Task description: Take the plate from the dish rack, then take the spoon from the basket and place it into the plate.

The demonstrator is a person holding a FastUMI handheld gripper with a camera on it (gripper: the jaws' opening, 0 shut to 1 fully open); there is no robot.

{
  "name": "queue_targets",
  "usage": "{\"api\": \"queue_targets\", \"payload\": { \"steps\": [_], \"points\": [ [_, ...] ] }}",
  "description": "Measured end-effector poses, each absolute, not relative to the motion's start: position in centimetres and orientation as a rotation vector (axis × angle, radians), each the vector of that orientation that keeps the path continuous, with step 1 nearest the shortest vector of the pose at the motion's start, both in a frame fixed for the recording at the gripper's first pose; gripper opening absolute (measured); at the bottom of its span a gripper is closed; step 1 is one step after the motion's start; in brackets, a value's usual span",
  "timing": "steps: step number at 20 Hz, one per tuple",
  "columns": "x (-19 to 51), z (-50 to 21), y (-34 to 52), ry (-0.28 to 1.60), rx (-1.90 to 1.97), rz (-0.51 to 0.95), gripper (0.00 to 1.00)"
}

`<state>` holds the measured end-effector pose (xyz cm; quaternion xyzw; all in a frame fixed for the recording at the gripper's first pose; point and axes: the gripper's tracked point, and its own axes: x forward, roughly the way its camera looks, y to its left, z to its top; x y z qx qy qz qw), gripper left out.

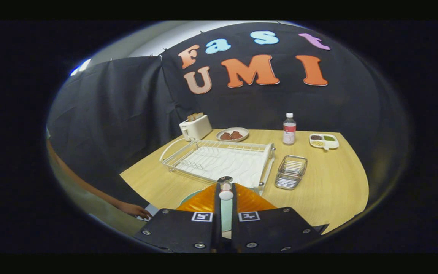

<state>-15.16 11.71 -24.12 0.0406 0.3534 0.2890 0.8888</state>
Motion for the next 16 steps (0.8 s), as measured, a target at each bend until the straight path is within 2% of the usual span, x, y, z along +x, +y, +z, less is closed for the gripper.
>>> {"api": "queue_targets", "payload": {
  "steps": [4,16],
  "points": [
    [-16.8,-26.7,13.3,0.806,0.097,0.673,0.11],
    [-18.4,-33.7,14.1,0.952,0.097,0.701,0.14]
  ]
}}
